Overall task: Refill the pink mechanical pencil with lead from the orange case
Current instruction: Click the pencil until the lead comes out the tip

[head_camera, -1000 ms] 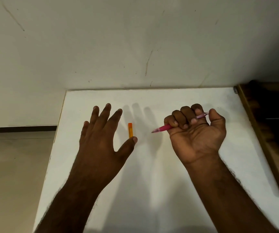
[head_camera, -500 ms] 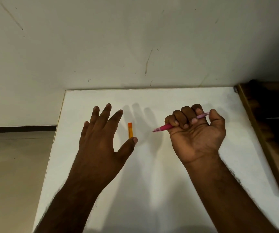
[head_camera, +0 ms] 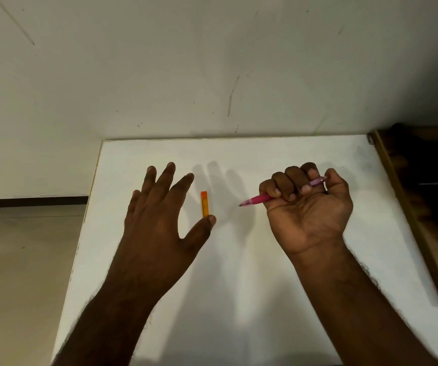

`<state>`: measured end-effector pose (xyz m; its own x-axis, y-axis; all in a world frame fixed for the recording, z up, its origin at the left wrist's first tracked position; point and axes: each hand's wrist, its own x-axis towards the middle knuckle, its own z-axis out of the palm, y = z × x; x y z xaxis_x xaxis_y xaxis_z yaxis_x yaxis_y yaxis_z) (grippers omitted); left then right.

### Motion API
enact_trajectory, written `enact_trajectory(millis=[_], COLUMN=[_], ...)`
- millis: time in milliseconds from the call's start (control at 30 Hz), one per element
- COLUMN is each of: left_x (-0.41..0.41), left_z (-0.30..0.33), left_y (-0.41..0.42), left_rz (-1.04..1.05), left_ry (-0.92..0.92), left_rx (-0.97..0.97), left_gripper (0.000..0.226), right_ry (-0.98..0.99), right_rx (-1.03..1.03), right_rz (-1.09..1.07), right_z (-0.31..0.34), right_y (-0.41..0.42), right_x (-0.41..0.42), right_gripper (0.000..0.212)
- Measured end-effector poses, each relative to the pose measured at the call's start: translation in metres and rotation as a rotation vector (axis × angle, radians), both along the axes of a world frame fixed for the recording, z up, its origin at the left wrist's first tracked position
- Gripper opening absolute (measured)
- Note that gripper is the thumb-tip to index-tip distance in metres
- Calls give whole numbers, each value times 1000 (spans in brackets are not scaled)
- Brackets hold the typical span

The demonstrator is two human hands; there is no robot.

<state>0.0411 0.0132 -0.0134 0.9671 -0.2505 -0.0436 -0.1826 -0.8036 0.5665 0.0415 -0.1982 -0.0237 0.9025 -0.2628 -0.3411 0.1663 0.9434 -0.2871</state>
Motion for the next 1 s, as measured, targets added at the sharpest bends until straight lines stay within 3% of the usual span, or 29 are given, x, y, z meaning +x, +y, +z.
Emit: enact_trajectory(millis=[1000], left_x=[0], left_z=[-2], left_y=[2], left_rz=[-6], left_ry=[8], left_rx=[3], left_gripper=[76], right_ry=[15], right_rx=[-31], right_rz=[26], right_z=[-1], right_y=[0], right_x=[1], right_gripper=[40])
